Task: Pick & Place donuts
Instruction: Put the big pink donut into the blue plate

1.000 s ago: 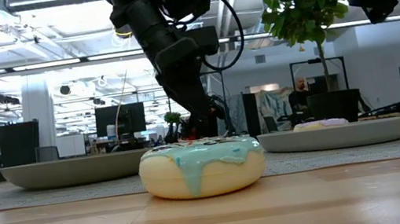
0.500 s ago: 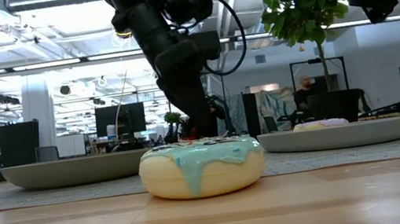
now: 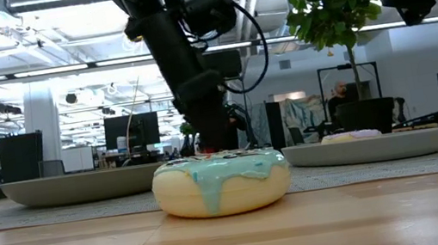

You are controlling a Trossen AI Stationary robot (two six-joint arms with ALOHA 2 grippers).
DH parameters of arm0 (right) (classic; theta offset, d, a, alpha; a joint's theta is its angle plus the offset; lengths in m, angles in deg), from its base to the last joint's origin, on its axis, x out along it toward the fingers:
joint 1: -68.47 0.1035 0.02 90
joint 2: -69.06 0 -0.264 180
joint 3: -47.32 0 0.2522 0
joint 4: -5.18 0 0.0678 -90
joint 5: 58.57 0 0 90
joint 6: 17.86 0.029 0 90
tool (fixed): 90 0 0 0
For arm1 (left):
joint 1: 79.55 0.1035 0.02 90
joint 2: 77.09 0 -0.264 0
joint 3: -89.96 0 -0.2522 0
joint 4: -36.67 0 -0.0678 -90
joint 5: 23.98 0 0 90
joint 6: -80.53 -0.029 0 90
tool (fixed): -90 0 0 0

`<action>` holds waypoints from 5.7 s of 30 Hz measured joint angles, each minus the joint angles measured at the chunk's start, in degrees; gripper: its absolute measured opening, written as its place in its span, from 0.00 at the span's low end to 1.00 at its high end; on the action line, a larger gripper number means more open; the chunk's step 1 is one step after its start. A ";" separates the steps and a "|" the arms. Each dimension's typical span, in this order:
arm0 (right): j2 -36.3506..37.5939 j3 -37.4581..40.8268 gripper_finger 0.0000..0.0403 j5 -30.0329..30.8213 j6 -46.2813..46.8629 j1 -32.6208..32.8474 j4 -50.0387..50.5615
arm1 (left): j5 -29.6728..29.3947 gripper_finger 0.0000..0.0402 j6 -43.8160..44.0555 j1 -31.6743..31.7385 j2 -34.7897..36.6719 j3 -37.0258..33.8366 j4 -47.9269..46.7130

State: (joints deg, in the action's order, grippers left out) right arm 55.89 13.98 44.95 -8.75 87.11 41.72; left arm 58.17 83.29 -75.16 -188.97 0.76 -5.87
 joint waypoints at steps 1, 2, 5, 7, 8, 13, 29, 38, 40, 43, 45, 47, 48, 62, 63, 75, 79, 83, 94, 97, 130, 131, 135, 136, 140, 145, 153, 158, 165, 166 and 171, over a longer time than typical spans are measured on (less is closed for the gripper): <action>0.00 0.01 0.33 0.00 0.00 0.00 0.01 | -0.17 0.95 0.00 0.07 -0.19 0.00 -0.22; 0.01 0.00 0.33 0.00 0.00 0.00 -0.02 | -0.20 0.95 0.00 0.17 -0.17 0.00 -0.74; 0.00 -0.01 0.33 0.00 0.00 0.00 -0.02 | -0.04 0.95 0.02 0.29 -0.04 0.00 -0.31; 0.00 -0.01 0.33 0.00 0.00 0.00 -0.04 | -0.03 0.95 0.02 0.28 -0.04 0.00 -0.88; 0.00 -0.01 0.33 0.00 0.00 0.00 -0.02 | -0.03 0.95 0.02 0.28 -0.04 0.00 -0.89; 0.00 -0.01 0.33 0.00 0.00 0.00 -0.06 | 0.57 0.95 0.16 0.28 -1.52 0.00 -1.35; 0.00 -0.01 0.33 0.07 0.00 0.00 -0.06 | 1.57 0.91 0.28 0.39 -3.47 0.07 -0.62; 0.00 -0.01 0.33 0.06 0.00 0.00 -0.06 | 1.59 0.73 0.04 0.34 -3.47 0.07 -0.44; 0.00 -0.01 0.33 0.07 0.00 -0.01 -0.04 | 1.59 0.69 0.04 0.34 -3.47 0.07 -0.40; 0.00 -0.01 0.33 0.06 0.00 -0.02 -0.04 | 1.57 0.64 0.02 0.34 -3.47 0.07 -0.20; 0.00 -0.01 0.33 0.04 0.00 0.00 -0.06 | 1.50 0.61 0.02 0.34 -3.47 0.07 -0.20; 0.00 -0.01 0.33 0.04 0.00 0.00 -0.06 | 1.46 0.58 0.02 0.34 -3.47 0.07 -0.20; 0.00 -0.01 0.33 0.04 0.00 0.00 -0.06 | 1.44 0.57 0.02 0.34 -3.47 0.07 -0.20; 0.00 -0.01 0.33 0.04 0.00 -0.01 -0.04 | 0.67 0.40 -0.67 0.39 -3.47 2.46 -2.10; 0.00 -0.01 0.33 0.04 0.02 -0.01 -0.05 | 0.68 0.39 -0.79 0.39 -3.47 2.97 -2.48; 0.00 0.01 0.33 0.02 0.00 0.00 0.07 | 1.22 0.33 -0.60 0.27 -3.47 7.62 -9.12; 0.00 0.01 0.33 0.02 0.00 -0.01 0.07 | 1.46 0.33 -0.87 -0.16 -3.47 10.31 -12.34; 0.00 0.01 0.33 0.00 1.21 0.00 0.07 | 2.74 0.33 -3.26 -0.72 -3.43 11.55 -13.02; -0.35 1.00 0.33 0.02 3.06 0.00 -4.02 | 4.52 0.33 -6.72 -0.64 -3.01 11.67 -12.76; -1.62 2.26 0.33 0.02 2.97 0.00 -6.12 | 4.81 0.33 -8.66 -0.84 -3.01 11.67 -12.78; -29.34 5.19 0.42 -0.02 10.95 -0.02 -35.72 | -39.06 0.33 -15.65 -16.65 -1.00 11.61 -15.74; -29.96 5.19 0.42 -0.01 11.39 -0.02 -36.71 | -39.42 0.33 -15.65 -16.93 -1.00 11.61 -15.67; -33.58 5.17 0.45 0.10 13.64 -0.55 -40.49 | -39.97 0.33 -14.93 -17.89 -0.69 11.61 -15.43; -34.61 5.17 0.46 0.09 14.48 -0.90 -41.07 | -40.19 0.33 -14.57 -18.02 -0.56 11.61 -15.25; -39.08 5.17 0.51 0.09 16.81 -2.69 -43.37 | -42.74 0.33 -13.10 -19.05 -0.06 11.62 -15.01; -44.11 5.12 0.61 -0.09 16.99 -4.88 -49.86 | -45.03 0.33 -12.60 -20.58 -0.06 11.61 -14.95; -50.94 1.18 0.66 -3.13 16.11 -7.15 -52.12 | -45.07 0.33 -15.86 -21.14 -0.08 11.61 -7.79; -55.07 -2.04 0.66 -4.21 15.33 -8.11 -51.99 | -45.09 0.33 -18.10 -21.14 -0.10 11.61 -3.90; -59.72 -5.79 0.66 -4.57 13.53 -10.22 -51.97 | -45.09 0.33 -18.34 -21.14 -0.13 11.61 -3.45; -60.26 -6.23 0.66 -4.60 13.33 -10.44 -51.99 | -45.09 0.33 -18.35 -21.13 -0.13 11.61 -3.44; -63.12 -8.78 0.66 -6.78 13.05 -11.39 -51.99 | -45.09 0.33 -18.16 -21.01 -0.15 11.61 -3.39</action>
State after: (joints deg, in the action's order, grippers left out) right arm -7.23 5.20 38.17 4.29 75.72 -10.27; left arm 13.07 65.13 -96.17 -189.12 12.37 -9.25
